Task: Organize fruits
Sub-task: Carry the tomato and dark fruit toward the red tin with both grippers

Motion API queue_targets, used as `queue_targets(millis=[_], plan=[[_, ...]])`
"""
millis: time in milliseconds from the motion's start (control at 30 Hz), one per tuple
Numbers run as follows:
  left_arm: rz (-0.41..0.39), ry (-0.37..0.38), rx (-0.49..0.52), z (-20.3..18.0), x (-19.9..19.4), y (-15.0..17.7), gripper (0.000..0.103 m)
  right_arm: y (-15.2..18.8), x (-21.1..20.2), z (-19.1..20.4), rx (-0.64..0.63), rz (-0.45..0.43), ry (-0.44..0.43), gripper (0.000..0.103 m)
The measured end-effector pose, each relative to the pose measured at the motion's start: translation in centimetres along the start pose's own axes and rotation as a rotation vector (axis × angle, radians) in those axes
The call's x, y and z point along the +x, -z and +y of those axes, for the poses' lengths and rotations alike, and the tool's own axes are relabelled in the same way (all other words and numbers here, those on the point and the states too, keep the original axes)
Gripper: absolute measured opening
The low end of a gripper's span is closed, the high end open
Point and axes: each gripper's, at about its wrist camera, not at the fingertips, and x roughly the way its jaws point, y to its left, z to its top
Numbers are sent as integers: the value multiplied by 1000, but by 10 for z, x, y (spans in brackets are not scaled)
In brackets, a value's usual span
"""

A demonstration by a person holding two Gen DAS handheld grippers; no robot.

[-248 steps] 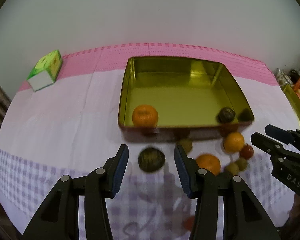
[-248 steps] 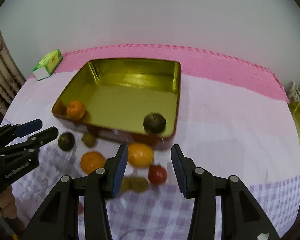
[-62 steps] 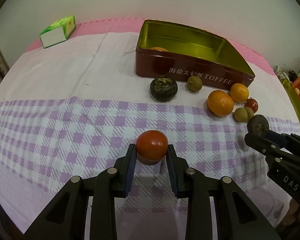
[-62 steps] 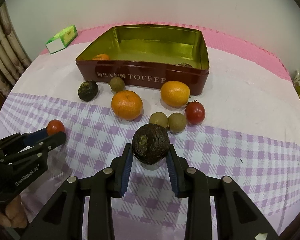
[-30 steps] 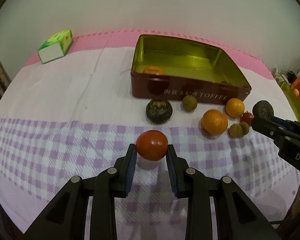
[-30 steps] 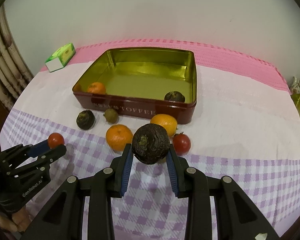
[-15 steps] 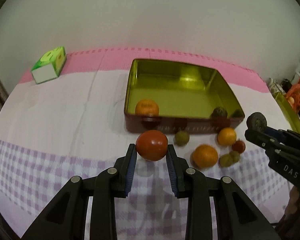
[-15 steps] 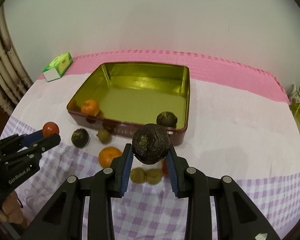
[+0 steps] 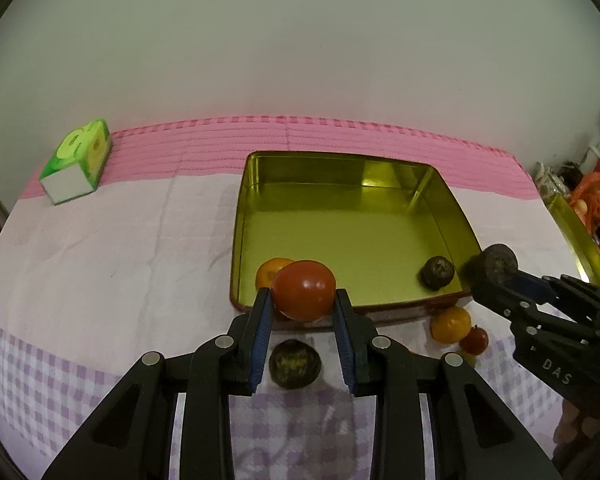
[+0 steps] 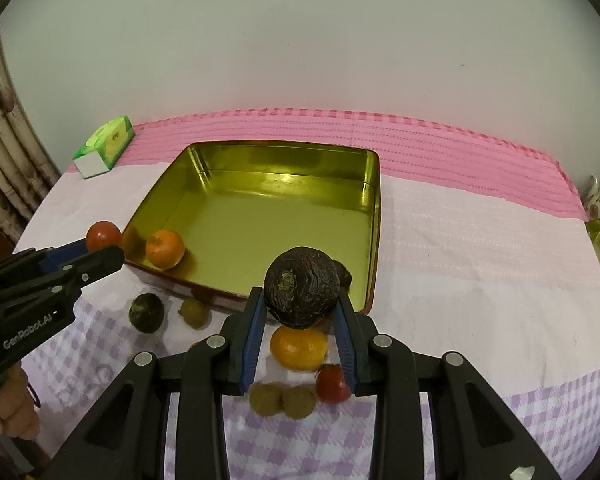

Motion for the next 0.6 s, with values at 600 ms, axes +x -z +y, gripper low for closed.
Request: queue_targets(millis=[600], plan=[[91,16,10,-9,47,-16,31,-16,40,0,-15,70,-28,30]])
